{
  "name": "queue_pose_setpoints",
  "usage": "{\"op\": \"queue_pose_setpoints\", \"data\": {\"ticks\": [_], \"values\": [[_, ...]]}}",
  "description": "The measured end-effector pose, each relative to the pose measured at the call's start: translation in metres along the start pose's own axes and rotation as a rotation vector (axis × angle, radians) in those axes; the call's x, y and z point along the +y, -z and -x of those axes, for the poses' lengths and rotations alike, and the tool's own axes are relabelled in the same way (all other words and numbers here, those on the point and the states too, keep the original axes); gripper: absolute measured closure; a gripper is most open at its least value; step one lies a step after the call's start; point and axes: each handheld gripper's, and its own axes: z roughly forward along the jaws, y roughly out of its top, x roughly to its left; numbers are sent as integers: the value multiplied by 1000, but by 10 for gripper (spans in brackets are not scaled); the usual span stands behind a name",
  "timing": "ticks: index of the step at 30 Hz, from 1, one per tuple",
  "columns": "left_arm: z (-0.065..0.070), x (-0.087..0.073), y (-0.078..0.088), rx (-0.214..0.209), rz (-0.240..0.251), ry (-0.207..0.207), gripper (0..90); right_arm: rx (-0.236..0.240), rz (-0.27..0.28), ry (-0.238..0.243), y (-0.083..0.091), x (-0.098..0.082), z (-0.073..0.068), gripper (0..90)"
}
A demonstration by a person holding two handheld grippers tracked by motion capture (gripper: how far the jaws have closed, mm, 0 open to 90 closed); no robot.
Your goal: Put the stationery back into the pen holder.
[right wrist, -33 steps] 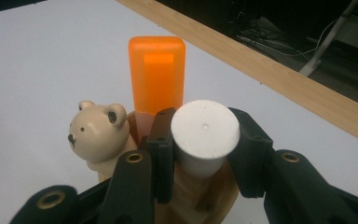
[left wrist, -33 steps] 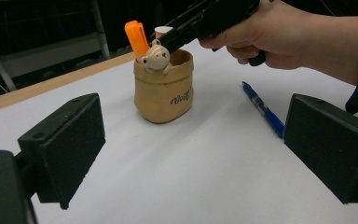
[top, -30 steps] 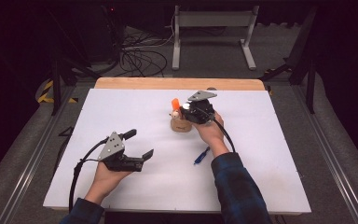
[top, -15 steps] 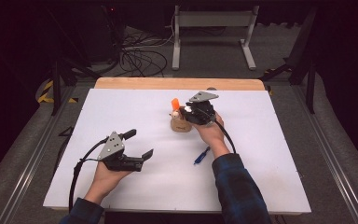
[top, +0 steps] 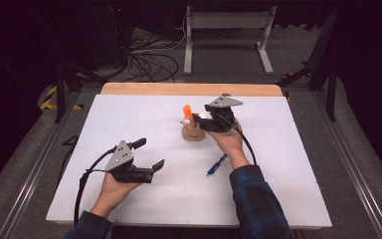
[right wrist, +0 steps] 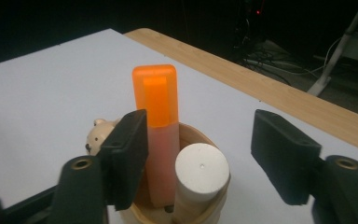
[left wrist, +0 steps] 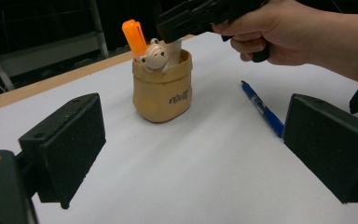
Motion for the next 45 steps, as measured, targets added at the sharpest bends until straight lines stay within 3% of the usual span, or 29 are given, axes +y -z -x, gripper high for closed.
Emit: {"op": "queue_pose_setpoints", "data": {"ticks": [12, 24, 34, 38, 45], "values": [[-1, 0, 1, 9, -6, 0, 60, 41, 87, -24, 34, 0, -9, 132], [1, 4, 0, 16, 1, 12, 59, 100, 158, -3, 78, -4, -30, 57], [13, 13, -4, 7, 8, 1, 69, 89, 196, -20, 111, -19, -38, 12], [16, 17, -6, 8, 25, 14, 69, 85, 199, -20, 124, -25, -41, 1], [22, 21, -15, 8, 2, 8, 62, 69, 217, -32, 146, -39, -41, 0]]}}
